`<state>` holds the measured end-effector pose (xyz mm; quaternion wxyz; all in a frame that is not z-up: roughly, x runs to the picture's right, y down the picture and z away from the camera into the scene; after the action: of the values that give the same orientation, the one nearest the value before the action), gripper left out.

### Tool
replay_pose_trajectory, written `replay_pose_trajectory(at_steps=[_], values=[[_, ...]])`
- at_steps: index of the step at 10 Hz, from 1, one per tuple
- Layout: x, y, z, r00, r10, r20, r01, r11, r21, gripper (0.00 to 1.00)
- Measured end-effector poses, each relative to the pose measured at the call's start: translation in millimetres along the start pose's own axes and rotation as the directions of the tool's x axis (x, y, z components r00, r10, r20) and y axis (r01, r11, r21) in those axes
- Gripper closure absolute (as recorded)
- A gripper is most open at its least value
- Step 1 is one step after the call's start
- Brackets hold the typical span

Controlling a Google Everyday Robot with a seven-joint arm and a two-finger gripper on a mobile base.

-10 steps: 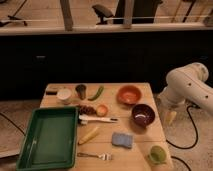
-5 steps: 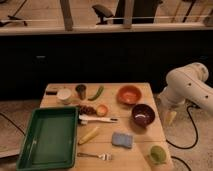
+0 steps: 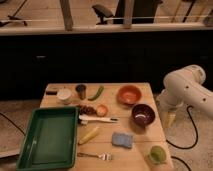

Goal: Wipe tray with sponge

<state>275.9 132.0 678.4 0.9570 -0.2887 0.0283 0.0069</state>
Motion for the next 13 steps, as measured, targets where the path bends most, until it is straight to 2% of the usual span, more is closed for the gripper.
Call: replay_pose_trajectory(at_steps=[3, 8, 13], values=[[-5, 2, 4, 1.000, -0.028, -0.010, 0.028, 1.000, -0.004, 0.20], [-19, 15, 17, 0.999, -0.041, 0.010, 0.041, 0.999, -0.009, 0.20], [-50, 28, 33, 0.996, -0.086, 0.015, 0.087, 0.996, -0.024, 0.20]])
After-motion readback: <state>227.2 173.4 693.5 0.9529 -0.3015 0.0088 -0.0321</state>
